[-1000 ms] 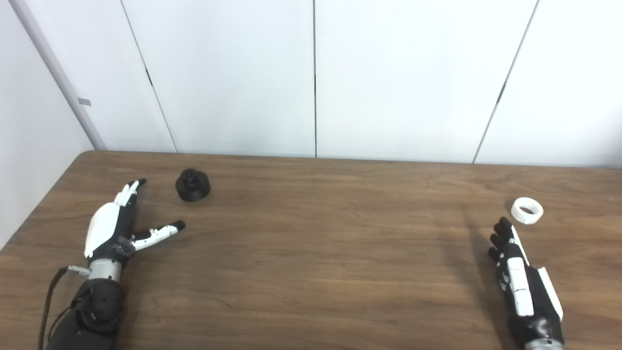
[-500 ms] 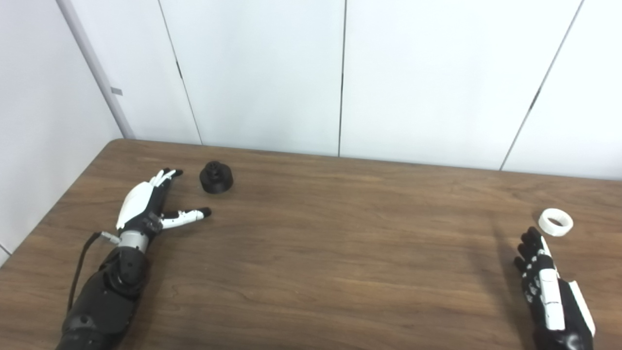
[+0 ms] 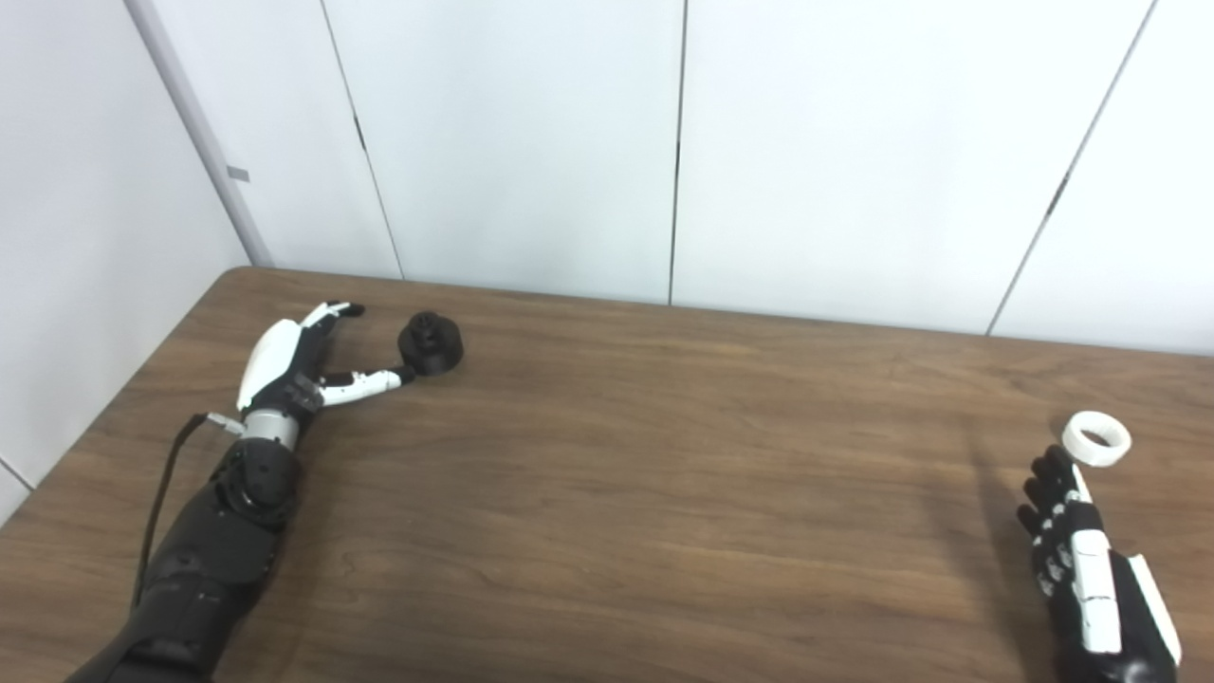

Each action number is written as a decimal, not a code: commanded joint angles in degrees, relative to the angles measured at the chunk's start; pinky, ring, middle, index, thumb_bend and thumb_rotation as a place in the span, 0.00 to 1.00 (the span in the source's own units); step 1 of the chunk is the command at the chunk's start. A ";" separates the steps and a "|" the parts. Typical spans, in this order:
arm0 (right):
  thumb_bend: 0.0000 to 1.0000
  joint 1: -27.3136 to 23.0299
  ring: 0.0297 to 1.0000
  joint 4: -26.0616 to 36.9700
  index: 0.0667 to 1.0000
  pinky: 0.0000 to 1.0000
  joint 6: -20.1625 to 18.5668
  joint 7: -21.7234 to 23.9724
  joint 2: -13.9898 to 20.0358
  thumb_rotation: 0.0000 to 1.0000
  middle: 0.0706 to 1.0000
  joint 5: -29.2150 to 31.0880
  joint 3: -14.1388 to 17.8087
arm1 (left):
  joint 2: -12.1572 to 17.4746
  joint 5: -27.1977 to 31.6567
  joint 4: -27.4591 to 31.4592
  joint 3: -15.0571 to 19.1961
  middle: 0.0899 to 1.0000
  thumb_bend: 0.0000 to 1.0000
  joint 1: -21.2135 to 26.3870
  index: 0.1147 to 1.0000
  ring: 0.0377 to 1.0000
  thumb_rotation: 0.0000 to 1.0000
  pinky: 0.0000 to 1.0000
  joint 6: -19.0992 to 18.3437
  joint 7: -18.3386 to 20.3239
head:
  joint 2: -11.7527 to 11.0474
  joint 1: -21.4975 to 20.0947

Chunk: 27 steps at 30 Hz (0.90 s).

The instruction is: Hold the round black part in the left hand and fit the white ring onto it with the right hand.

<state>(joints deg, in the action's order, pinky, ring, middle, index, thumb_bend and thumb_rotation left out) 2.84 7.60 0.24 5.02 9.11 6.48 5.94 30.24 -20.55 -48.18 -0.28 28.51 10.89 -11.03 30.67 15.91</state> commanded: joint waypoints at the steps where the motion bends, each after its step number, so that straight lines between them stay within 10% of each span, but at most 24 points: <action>1: 0.32 -0.54 1.00 3.10 1.00 1.00 0.49 0.26 0.69 1.00 1.00 1.16 0.72 | 0.29 -0.12 -1.91 -1.22 0.95 0.97 1.49 0.83 0.96 0.43 0.95 0.25 0.89 | 0.15 0.01; 27: 0.30 0.33 1.00 10.49 1.00 1.00 -5.36 -1.15 -0.38 1.00 1.00 -0.33 0.71 | 0.35 -0.45 -7.19 -8.55 0.93 0.98 4.51 0.82 0.96 0.43 0.98 1.73 2.11 | 1.44 -0.39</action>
<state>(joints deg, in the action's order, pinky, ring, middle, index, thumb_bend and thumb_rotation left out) 3.65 15.69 -5.37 4.41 8.90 5.74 6.30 30.83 -20.73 -54.28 -8.02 32.49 13.23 -11.42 32.08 15.46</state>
